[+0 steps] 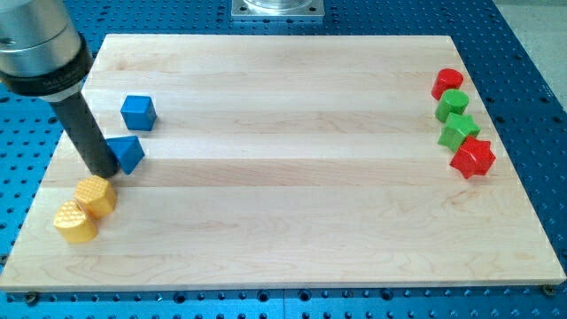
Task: Place the blue blocks and yellow blocks in a vertical line
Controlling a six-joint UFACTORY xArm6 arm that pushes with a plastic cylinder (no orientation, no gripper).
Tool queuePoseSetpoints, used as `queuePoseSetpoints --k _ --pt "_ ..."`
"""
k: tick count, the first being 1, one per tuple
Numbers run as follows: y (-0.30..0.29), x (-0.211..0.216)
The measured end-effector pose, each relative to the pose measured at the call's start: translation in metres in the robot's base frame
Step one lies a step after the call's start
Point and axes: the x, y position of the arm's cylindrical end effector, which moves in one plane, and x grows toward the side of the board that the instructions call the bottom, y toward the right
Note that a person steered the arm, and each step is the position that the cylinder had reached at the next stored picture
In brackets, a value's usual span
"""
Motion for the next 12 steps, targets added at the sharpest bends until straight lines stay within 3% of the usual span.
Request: queuePoseSetpoints --k 1,2,3,6,7,8,10,12 --pt "-0.042 0.005" --pt "-0.056 0.061" --pt "-0.031 0.091" --pt "-0.004 0.080" --pt "-0.028 0.083" --pt "-0.084 0.112" --pt "-0.042 0.140" --pt "-0.021 0.064"
